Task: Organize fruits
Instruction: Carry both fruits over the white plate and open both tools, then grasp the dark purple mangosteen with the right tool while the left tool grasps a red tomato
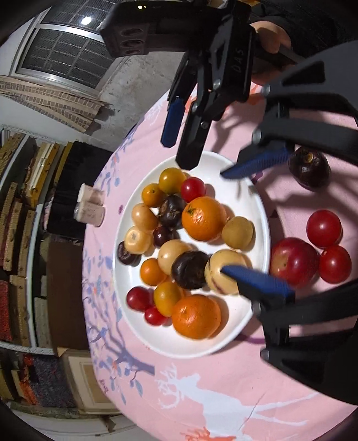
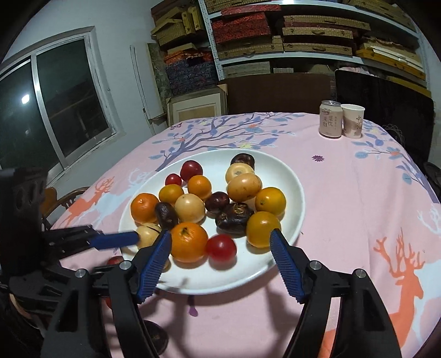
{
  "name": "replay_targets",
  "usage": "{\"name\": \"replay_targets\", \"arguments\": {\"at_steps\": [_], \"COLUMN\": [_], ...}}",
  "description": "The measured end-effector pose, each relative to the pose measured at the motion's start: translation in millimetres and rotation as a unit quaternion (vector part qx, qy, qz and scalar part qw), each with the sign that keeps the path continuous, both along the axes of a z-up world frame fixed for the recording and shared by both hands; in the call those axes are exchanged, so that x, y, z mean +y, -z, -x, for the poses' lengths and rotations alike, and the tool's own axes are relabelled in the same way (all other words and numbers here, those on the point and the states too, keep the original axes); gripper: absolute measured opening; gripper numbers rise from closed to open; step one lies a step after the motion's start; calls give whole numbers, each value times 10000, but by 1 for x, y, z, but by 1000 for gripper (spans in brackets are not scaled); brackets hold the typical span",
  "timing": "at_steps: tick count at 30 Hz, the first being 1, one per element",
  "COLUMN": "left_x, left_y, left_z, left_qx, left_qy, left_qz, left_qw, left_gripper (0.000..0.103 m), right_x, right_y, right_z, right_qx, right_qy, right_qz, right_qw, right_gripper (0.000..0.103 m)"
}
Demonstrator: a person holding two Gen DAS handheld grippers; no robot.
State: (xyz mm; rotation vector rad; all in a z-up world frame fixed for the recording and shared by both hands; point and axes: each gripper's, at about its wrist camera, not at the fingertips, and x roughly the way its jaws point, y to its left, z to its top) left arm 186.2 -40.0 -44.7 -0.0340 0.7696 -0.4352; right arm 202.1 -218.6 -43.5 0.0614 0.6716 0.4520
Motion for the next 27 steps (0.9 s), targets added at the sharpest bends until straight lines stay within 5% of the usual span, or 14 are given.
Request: {"name": "replay_targets", "arguments": {"at_steps": [6, 11, 16, 19, 27], "left_x": [28, 50, 56, 59, 58], "left_y": [-13, 3, 19, 18, 24], "left_z": [33, 54, 70, 75, 69], "left_qx": [-459, -152, 127, 75, 292], "left_qy": [-65, -198, -203, -205, -477], "left_qz": [262, 86, -347, -292, -541], "left_qw": [9986, 9997, 9991, 9993, 9970], "left_gripper": [80, 80, 81, 81, 81], "right_x": [-13, -6, 22, 34, 22], "right_y": [-3, -7, 1, 5, 12], "right_z": [12, 31, 65, 82, 87], "right_qx": [-130, -296, -363, -369, 179], "right_qy": [-40, -318, -927, -1169, -783], "right_qz": [-292, -278, 253, 475, 180], "right_qw": [9995, 9987, 9947, 9913, 9966], "right_gripper": [74, 74, 74, 74, 74]}}
